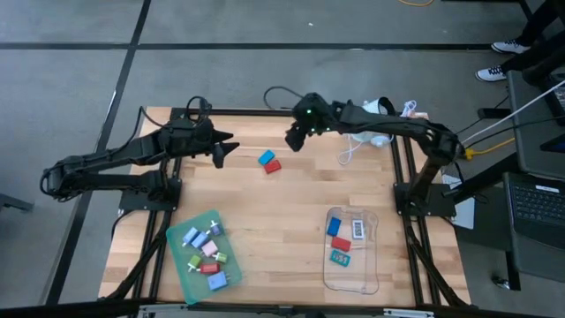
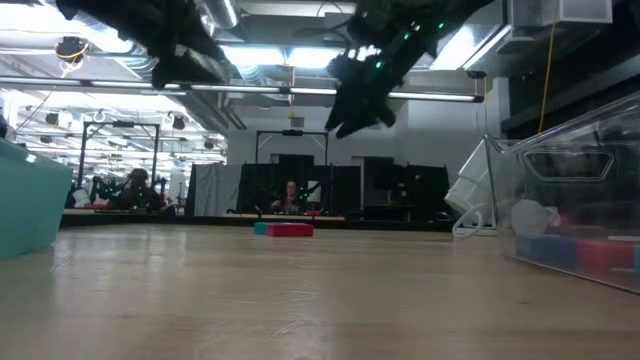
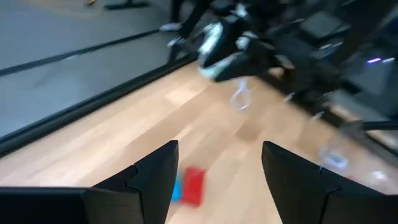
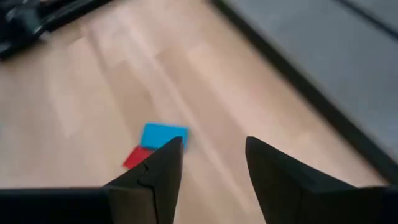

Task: Pick & Place Office items
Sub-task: Put the light blue digital clock into the transparent bin

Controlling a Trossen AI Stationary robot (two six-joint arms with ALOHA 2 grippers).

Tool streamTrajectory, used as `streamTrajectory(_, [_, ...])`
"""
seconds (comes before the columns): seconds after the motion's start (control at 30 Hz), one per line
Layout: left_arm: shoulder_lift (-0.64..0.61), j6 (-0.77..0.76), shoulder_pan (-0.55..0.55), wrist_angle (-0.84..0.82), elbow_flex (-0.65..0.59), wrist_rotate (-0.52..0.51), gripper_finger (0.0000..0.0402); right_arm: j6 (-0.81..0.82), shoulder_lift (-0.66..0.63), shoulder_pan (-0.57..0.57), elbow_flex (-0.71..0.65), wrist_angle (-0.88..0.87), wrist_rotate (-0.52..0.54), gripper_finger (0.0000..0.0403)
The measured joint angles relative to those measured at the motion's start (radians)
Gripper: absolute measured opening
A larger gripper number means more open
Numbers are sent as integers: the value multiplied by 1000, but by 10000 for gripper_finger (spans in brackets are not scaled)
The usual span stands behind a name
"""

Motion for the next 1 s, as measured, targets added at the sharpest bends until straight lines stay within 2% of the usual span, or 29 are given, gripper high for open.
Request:
streamTrajectory(0.27, [0,18,82,-154,0,-13,226,-42,120,-2,1,31,-179,176])
streamTrajectory(0.37, [0,-1,96,-151,0,-9,226,-67,132,6,1,30,-204,176])
streamTrajectory(0.53, [0,-1,98,-151,0,-10,226,-131,133,37,20,9,-179,176])
streamTrajectory(0.63, [0,0,98,-151,0,-10,226,-198,140,50,68,1,-162,176])
streamTrajectory(0.7, [4,0,98,-150,0,-10,226,-238,163,56,118,-50,-126,176])
streamTrajectory(0.8, [27,7,99,-151,0,-9,226,-240,228,59,226,-147,-129,176])
streamTrajectory(1.0, [177,22,107,-157,0,29,221,-169,311,53,415,-280,-132,166])
